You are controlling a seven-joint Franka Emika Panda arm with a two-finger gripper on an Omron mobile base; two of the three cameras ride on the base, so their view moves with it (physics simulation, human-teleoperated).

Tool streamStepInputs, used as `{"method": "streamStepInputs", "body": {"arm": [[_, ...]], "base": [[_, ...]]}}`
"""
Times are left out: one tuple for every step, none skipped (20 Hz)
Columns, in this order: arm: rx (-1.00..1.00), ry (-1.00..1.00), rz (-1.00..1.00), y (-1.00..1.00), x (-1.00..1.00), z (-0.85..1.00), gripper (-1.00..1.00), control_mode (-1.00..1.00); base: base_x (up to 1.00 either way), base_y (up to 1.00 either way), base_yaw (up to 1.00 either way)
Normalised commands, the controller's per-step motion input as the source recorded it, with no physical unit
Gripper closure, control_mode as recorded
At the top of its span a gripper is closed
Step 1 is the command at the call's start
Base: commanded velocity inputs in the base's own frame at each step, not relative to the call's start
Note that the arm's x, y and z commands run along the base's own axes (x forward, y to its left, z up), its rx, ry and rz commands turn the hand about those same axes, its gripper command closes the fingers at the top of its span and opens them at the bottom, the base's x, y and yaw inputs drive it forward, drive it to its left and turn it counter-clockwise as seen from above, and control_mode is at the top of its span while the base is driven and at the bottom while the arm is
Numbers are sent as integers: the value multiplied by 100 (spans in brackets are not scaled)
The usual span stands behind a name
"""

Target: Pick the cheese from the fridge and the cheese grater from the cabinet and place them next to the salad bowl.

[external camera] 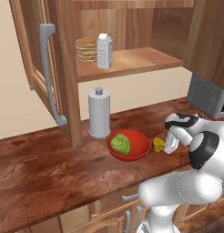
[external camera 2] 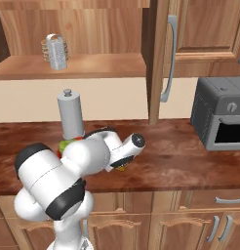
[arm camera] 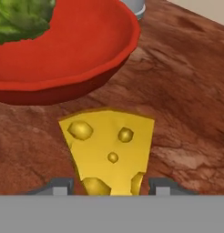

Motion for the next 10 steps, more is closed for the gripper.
{"method": "streamStepInputs", "body": {"arm": [[0, 0, 0, 0, 0, -15, -100, -100], [0, 0, -3, 0, 0, -12, -100, -100], [0, 0, -7, 0, 0, -6, -100, -100], [0, 0, -10, -6, 0, 0, -100, -100], [0, 1, -12, -21, 0, 0, -100, -100], [0, 0, -13, -36, 0, 0, -100, -100], [0, 0, -14, -40, 0, 0, -100, -100], [0, 0, -16, -47, -6, 5, -100, -100], [0, 0, -17, -46, -7, 11, -100, -100], [0, 0, -17, -45, -12, 14, -100, -100]], "base": [[0, 0, 0], [0, 0, 0], [0, 0, 0], [0, 0, 0], [0, 0, 0], [0, 0, 0], [0, 0, 0], [0, 0, 0], [0, 0, 0], [0, 0, 0]]}}
